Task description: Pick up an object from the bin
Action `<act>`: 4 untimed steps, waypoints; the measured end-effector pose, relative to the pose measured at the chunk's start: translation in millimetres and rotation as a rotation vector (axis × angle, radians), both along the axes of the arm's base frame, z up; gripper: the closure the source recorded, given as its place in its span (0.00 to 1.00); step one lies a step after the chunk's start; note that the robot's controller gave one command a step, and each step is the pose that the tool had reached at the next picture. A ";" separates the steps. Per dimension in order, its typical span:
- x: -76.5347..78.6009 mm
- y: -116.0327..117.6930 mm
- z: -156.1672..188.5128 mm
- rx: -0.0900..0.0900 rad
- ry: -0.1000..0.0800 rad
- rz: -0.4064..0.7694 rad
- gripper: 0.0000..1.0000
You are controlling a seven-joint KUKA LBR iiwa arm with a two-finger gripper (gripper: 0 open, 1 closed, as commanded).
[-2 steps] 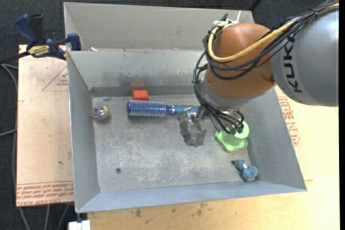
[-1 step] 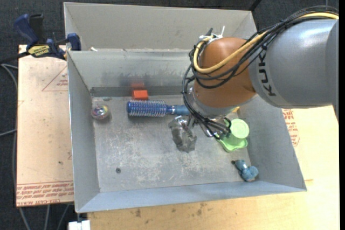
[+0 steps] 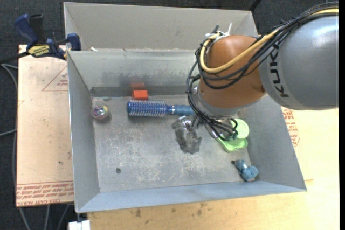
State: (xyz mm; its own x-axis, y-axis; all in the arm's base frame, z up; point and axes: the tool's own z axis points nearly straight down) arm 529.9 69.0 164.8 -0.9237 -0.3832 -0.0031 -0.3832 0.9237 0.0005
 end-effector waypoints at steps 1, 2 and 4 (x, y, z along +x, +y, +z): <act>1.6 -5.1 -31.2 0.000 0.005 -0.029 1.00; -8.5 37.5 18.9 0.002 -0.004 0.013 1.00; -4.4 12.7 -33.6 0.001 0.001 -0.046 1.00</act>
Offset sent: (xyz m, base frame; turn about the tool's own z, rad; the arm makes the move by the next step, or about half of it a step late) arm 0.0017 -0.0054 -0.0291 0.0282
